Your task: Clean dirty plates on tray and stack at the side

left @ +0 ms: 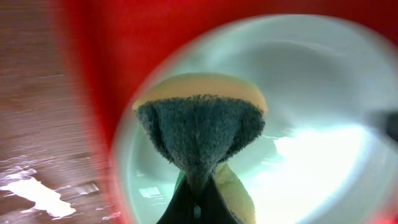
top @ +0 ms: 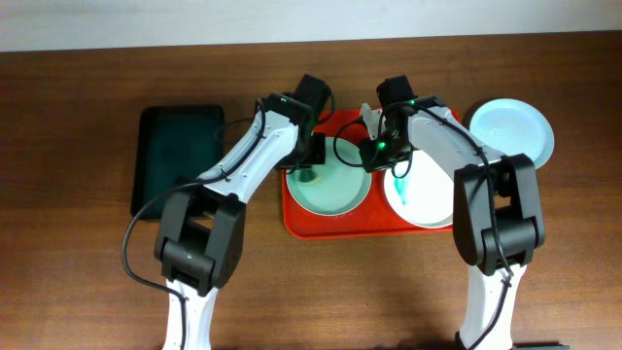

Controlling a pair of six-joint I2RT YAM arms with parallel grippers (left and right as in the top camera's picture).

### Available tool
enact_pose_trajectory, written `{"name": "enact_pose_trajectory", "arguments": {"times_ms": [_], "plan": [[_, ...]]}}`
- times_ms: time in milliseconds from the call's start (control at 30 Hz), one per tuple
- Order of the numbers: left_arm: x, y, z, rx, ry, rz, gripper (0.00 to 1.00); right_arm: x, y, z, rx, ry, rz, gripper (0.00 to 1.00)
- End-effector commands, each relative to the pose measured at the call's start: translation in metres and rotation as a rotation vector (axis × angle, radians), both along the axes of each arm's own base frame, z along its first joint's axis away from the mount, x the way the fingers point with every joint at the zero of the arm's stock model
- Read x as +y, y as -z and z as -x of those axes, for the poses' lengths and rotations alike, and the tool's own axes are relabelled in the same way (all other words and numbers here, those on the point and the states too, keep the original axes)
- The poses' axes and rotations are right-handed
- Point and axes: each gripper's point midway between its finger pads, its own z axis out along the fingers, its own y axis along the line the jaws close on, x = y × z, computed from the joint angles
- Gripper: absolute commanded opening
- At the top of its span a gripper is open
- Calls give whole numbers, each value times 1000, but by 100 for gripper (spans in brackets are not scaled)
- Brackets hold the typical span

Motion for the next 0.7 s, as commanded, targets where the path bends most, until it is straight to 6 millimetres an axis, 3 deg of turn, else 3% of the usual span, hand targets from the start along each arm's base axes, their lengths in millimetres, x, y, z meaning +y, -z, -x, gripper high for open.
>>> {"name": "enact_pose_trajectory", "arguments": {"times_ms": [0, 100, 133, 167, 233, 333, 533, 567, 633, 667], "plan": [[-40, 5, 24, 109, 95, 202, 0, -9, 12, 8, 27, 1, 46, 4], [-10, 37, 35, 115, 70, 39, 0, -9, 12, 7, 24, 0, 46, 4], [7, 46, 33, 91, 54, -53, 0, -9, 12, 7, 21, 0, 45, 4], [40, 53, 25, 30, 15, -228, 0, -8, 12, 7, 22, 1, 45, 4], [64, 48, 16, -28, -4, -362, 0, -9, 12, 7, 22, 1, 45, 4], [78, 24, -1, -101, -23, -466, 0, -9, 12, 6, 21, 1, 45, 4], [52, -56, -37, -181, -106, -284, 0, -8, 12, 5, 14, 1, 44, 4], [58, -67, -42, -173, -130, -247, 0, -8, 12, 5, 13, 1, 43, 4], [92, -72, -53, -155, -205, -233, 0, -8, 12, 5, 13, 1, 44, 4], [121, -70, -55, -125, -261, -249, 0, -8, 12, 4, 12, 0, 43, 4]]}}
